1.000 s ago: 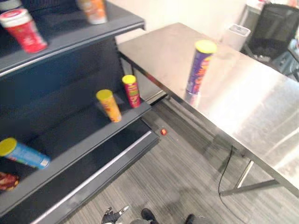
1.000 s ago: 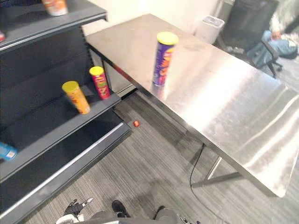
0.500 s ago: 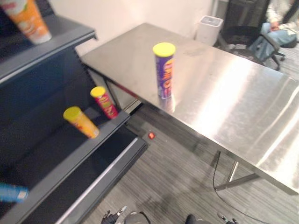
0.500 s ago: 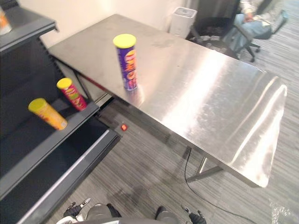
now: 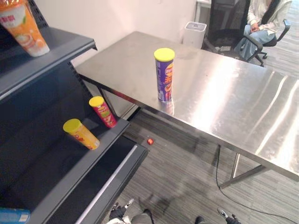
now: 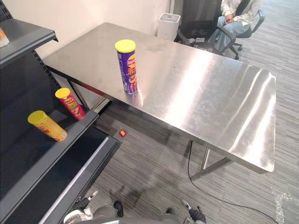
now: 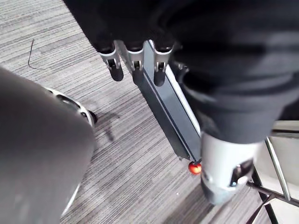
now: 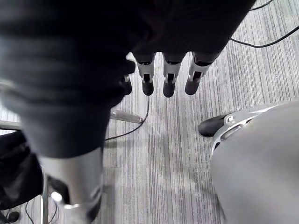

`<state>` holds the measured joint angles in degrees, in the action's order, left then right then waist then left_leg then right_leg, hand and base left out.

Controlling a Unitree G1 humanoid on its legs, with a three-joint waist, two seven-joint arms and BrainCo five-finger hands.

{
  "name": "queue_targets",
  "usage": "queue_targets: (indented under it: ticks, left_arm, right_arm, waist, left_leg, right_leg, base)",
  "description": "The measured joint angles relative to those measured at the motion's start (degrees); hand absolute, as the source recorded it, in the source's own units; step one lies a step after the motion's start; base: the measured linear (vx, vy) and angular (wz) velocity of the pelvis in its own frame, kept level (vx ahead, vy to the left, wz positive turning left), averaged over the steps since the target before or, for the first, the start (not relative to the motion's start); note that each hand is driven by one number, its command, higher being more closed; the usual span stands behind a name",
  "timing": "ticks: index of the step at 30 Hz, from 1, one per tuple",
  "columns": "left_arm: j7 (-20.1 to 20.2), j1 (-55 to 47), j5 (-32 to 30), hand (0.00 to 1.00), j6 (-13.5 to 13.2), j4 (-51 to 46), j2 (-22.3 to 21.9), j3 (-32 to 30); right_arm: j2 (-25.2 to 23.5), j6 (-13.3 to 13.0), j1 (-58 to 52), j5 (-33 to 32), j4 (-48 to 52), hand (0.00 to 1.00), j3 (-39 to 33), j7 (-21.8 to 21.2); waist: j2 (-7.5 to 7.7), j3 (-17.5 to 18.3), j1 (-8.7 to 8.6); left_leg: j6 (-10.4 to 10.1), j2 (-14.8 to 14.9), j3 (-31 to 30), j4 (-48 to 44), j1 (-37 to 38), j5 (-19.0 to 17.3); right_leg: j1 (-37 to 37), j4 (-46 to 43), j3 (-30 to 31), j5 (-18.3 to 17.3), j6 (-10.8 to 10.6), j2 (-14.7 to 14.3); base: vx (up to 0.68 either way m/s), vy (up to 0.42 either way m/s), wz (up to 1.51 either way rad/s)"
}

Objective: Put the gum and the chips on the shelf.

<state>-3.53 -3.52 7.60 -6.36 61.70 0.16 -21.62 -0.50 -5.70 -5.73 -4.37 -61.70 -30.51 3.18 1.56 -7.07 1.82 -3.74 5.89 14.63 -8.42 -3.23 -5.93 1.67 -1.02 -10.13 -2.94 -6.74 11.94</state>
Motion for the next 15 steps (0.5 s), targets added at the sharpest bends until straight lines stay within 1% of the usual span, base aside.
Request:
queue_targets:
  ticks: [1, 2, 4, 5, 6, 7, 8, 9, 10, 11, 12, 13, 14, 15]
  left_arm:
    - [0.0, -0.4, 0.0, 0.0, 0.0, 0.3, 0.1, 0.0]
    - [0.0, -0.4, -0.1, 0.0, 0.0, 0.8, 0.1, 0.0]
    - [0.0, -0.3, -0.5, 0.0, -0.1, 2.1, 0.7, -0.1]
    - [0.0, -0.4, -1.5, 0.0, -0.1, 2.4, 0.7, -0.2]
    - [0.0, -0.6, -1.7, 0.0, -0.1, 2.8, 0.8, -0.4]
    - [0.0, -0.6, -1.7, 0.0, -0.1, 3.2, 0.9, -0.6]
    - [0.0, -0.6, -1.7, 0.0, -0.1, 3.4, 1.2, -0.9]
    - [0.0, -0.6, -1.7, 0.0, 0.0, 3.4, 1.4, -1.4]
    - [-0.1, -0.7, -1.8, 0.0, 0.0, 3.4, 1.5, -2.0]
    - [-0.1, -0.8, -1.9, 0.0, 0.1, 3.5, 1.6, -2.4]
    - [-0.1, -0.9, -1.9, 0.0, 0.1, 3.6, 1.8, -3.3]
    - [-0.1, -0.9, -1.9, 0.0, 0.2, 3.7, 1.9, -3.6]
    - [-0.1, -1.3, -2.0, 0.0, 0.2, 3.7, 2.4, -3.8]
    - [-0.1, -1.5, -2.3, 0.0, 0.3, 3.9, 2.6, -4.4]
  right_arm:
    - [0.0, 0.0, -0.6, -0.1, 0.0, 0.0, -0.4, 0.0]
    - [0.0, 0.0, -1.1, -0.3, 0.0, 0.0, -0.8, 0.1]
    - [0.0, 0.0, -1.5, -1.5, -0.3, 0.0, -3.1, 0.2]
    - [0.2, 0.0, -1.5, -3.9, -0.8, 0.0, -5.1, 0.5]
    - [0.5, -0.1, -1.0, -7.9, -1.6, 0.0, -7.3, 1.4]
    - [0.6, -0.1, -0.6, -9.5, -2.0, 0.0, -8.7, 1.6]
    - [0.8, -0.1, 0.0, -10.9, -2.2, 0.0, -11.6, 1.7]
    - [1.3, -0.1, 0.5, -13.8, -2.2, 0.0, -15.8, 1.8]
    - [2.3, -0.1, 1.1, -15.7, -2.2, 0.0, -21.8, 2.2]
    - [3.1, -0.1, 1.7, -17.6, -2.2, 0.0, -25.2, 2.7]
    - [5.2, -0.2, 3.0, -21.5, -2.2, 0.0, -31.3, 3.9]
    - [6.4, -0.4, 3.6, -22.7, -2.2, 0.0, -33.9, 4.3]
    - [8.9, -1.1, 5.0, -25.1, -1.6, 0.0, -36.9, 5.5]
    - [10.6, -1.3, 6.1, -26.2, -0.1, 0.0, -37.7, 6.5]
  waist:
    - [0.47, 0.7, -0.05]
    - [0.69, 1.3, -0.03]
    - [0.84, 2.3, -0.06]
    - [0.87, 3.2, -0.04]
    - [0.96, 3.7, -0.04]
    - [1.01, 3.8, -0.06]
    - [1.11, 4.2, -0.18]
    - [1.39, 4.5, -0.2]
    - [1.16, 5.0, -0.27]
    - [1.4, 5.0, -0.36]
    - [1.55, 5.3, -0.45]
    - [1.63, 5.3, -0.44]
    - [1.74, 5.3, -0.62]
    - [1.73, 5.3, -0.95]
  left_leg:
    - [-0.1, -0.6, 0.4, 2.2, 0.7, 1.0]
    - [-0.4, -0.9, 0.5, 3.1, 1.0, 1.3]
    - [-0.4, -1.7, 0.8, 5.6, 2.4, 2.1]
    - [-0.4, -2.3, 0.7, 6.7, 2.8, 2.2]
    - [-0.4, -2.8, 0.9, 7.6, 3.1, 2.2]
    - [-0.4, -3.1, 1.1, 8.1, 3.3, 2.2]
    - [-0.4, -3.3, 1.2, 8.6, 3.5, 2.2]
    - [-0.3, -3.6, 1.9, 9.0, 3.6, 2.0]
    - [-0.1, -3.9, 2.2, 9.2, 3.7, 1.9]
    - [0.2, -4.0, 2.3, 9.2, 3.8, 1.9]
    - [0.5, -4.2, 2.2, 9.2, 4.0, 1.8]
    - [0.6, -4.3, 2.0, 9.3, 4.2, 1.7]
    - [0.6, -4.3, 1.6, 9.4, 4.7, 1.5]
    - [0.7, -4.4, 1.2, 9.4, 5.1, 1.3]
  right_leg:
    - [-0.5, 0.0, 0.6, -0.2, -0.3, 0.2]
    - [-0.9, 0.0, 0.9, -0.2, -0.3, 0.2]
    - [-1.2, 0.0, 1.9, -0.1, -0.3, 0.3]
    - [-1.9, 0.1, 3.1, 0.0, -0.2, 0.3]
    - [-2.5, 0.6, 4.4, 0.6, -0.4, 0.3]
    - [-2.5, 1.2, 4.7, 1.0, -0.5, 0.4]
    - [-2.5, 2.1, 5.2, 1.6, -0.3, 0.4]
    - [-2.5, 3.0, 5.8, 2.2, -0.4, 0.5]
    - [-2.5, 3.4, 6.1, 2.6, -0.8, 0.7]
    - [-2.5, 3.6, 6.2, 3.1, -1.2, 0.7]
    - [-2.3, 3.9, 6.3, 3.3, -1.3, 0.8]
    - [-2.2, 4.0, 6.5, 3.3, -1.3, 0.8]
    - [-2.1, 4.0, 6.7, 3.3, -1.3, 0.8]
    - [-1.9, 4.0, 6.8, 3.3, -1.2, 0.8]
  base:
    - [-0.07, 0.012, -0.21]
    - [-0.04, 0.021, -0.19]
    - [0.0, 0.024, -0.24]
    - [0.01, 0.038, -0.43]
    - [0.02, 0.047, -0.47]
    - [0.04, 0.058, -0.39]
    - [0.06, 0.052, -0.27]
    - [0.09, 0.056, -0.28]
    - [0.12, 0.046, -0.21]
    - [0.14, 0.036, -0.15]
    - [0.12, 0.023, -0.1]
    - [0.12, 0.011, -0.2]
    - [0.09, 0.002, -0.25]
    - [0.12, -0.006, -0.28]
